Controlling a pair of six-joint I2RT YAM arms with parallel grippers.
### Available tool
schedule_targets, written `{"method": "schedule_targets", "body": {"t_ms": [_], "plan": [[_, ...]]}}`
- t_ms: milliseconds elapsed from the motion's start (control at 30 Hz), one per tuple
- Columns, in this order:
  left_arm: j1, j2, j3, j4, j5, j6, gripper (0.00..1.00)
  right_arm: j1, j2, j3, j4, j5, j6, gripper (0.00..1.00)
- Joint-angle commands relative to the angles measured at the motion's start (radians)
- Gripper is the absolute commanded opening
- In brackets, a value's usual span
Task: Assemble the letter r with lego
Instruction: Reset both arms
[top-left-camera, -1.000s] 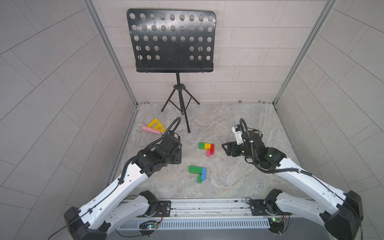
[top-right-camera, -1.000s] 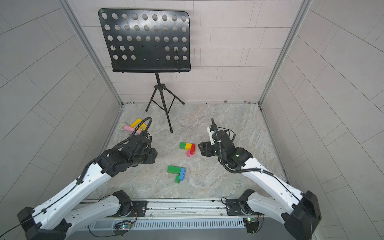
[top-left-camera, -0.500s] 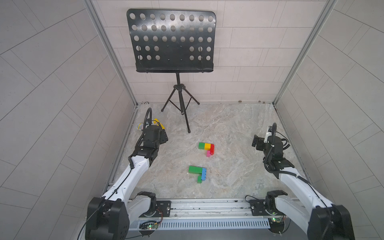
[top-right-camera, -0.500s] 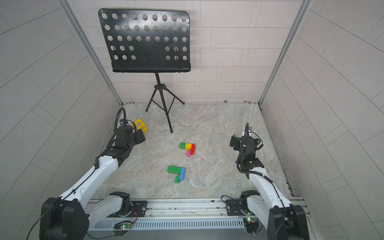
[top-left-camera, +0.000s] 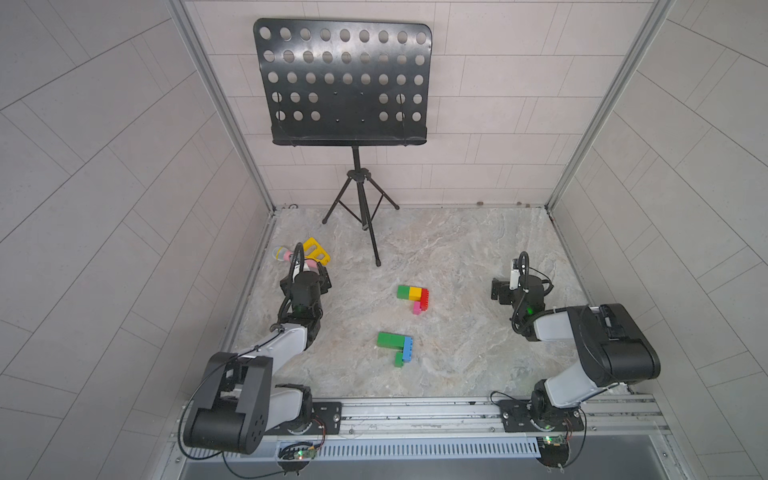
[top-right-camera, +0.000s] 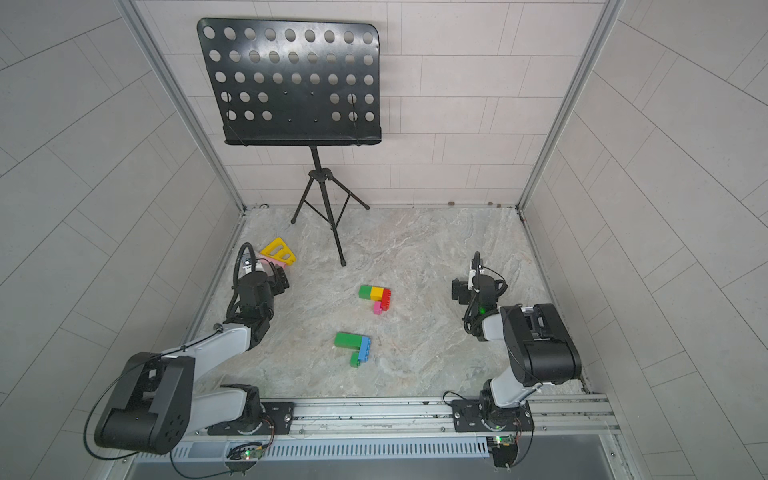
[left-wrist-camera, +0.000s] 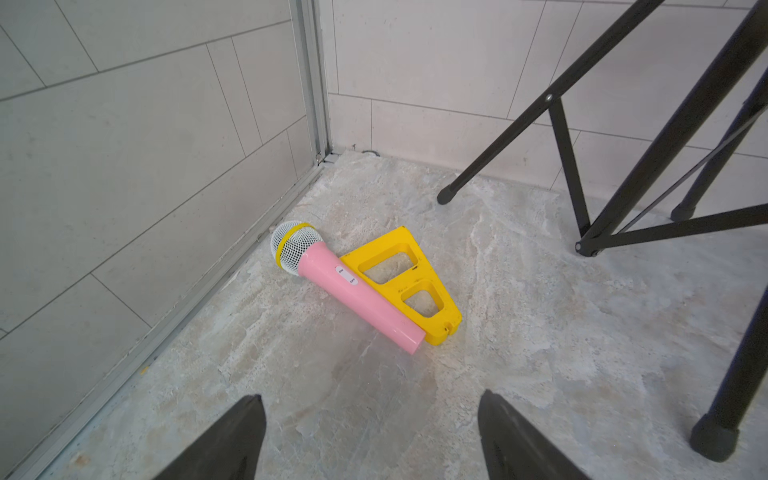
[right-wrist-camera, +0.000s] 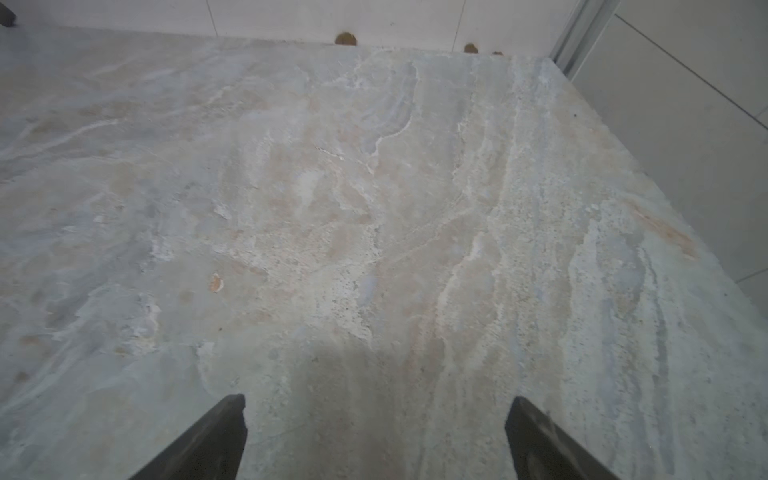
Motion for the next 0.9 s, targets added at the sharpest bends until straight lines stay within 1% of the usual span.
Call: {"method": "schedule_targets", "body": {"t_ms": [0, 67, 100, 167, 200, 267, 333, 367, 400, 467, 500, 533, 567, 600, 667, 700, 733, 800, 833, 867], "plan": [[0.006, -0.023, -0.034, 0.119, -0.033, 0.051, 0.87, 0.008, -0.057, -0.018, 0.073, -0.063, -0.064, 1.0], [0.006, -0.053, -0.062, 0.112, -0.041, 0.069, 0.87, 0.007, -0.009, -0.007, 0.124, -0.043, -0.047, 1.0], [0.004, -0.064, -0.071, 0.093, -0.048, 0.094, 0.87, 0.004, 0.004, 0.013, 0.114, -0.024, -0.036, 1.0], [0.0, -0.045, -0.073, 0.081, -0.114, 0.1, 0.87, -0.005, -0.033, 0.05, -0.019, -0.009, -0.018, 1.0], [0.0, -0.024, -0.077, 0.093, -0.118, 0.103, 0.87, -0.007, -0.035, 0.067, -0.057, 0.001, -0.013, 1.0], [0.0, 0.039, -0.079, 0.17, -0.112, 0.085, 0.87, -0.01, -0.016, 0.055, 0.002, 0.008, -0.002, 1.0], [0.001, 0.144, -0.079, 0.275, -0.071, 0.11, 0.87, -0.011, -0.032, 0.069, -0.052, 0.005, -0.006, 1.0], [0.0, 0.192, -0.076, 0.302, -0.064, 0.113, 0.87, -0.012, -0.031, 0.069, -0.051, 0.004, -0.006, 1.0], [0.0, 0.25, -0.072, 0.34, -0.064, 0.112, 0.87, -0.011, -0.022, 0.063, -0.024, 0.006, -0.001, 1.0], [0.003, 0.356, -0.046, 0.451, -0.098, 0.138, 0.88, -0.011, -0.029, 0.068, -0.047, 0.003, -0.004, 1.0], [0.002, 0.346, -0.028, 0.409, -0.08, 0.138, 0.87, -0.013, -0.029, 0.069, -0.048, 0.001, -0.005, 1.0], [0.003, 0.314, -0.017, 0.328, -0.056, 0.127, 0.87, -0.013, -0.025, 0.065, -0.032, 0.002, -0.003, 1.0], [0.004, 0.302, -0.018, 0.304, -0.05, 0.125, 0.89, -0.013, -0.027, 0.066, -0.035, 0.002, -0.002, 1.0], [0.007, 0.306, -0.022, 0.313, -0.047, 0.12, 0.89, -0.013, -0.029, 0.068, -0.048, 0.0, -0.005, 1.0], [0.009, 0.345, -0.031, 0.402, -0.055, 0.138, 0.89, -0.013, -0.026, 0.067, -0.036, 0.0, -0.004, 1.0], [0.006, 0.34, -0.027, 0.396, -0.072, 0.135, 0.98, -0.013, -0.028, 0.068, -0.043, 0.0, -0.004, 1.0], [0.005, 0.319, -0.022, 0.346, -0.079, 0.122, 1.0, -0.013, -0.028, 0.067, -0.044, 0.0, -0.004, 1.0], [0.0, 0.302, -0.019, 0.315, -0.069, 0.128, 1.0, -0.015, -0.028, 0.067, -0.04, -0.001, -0.004, 1.0], [-0.011, 0.314, -0.011, 0.317, -0.097, 0.126, 1.0, -0.014, -0.028, 0.067, -0.043, -0.001, -0.004, 1.0], [-0.047, 0.342, 0.0, 0.341, -0.179, 0.158, 1.0, -0.014, -0.028, 0.067, -0.041, -0.001, -0.004, 1.0]]}}
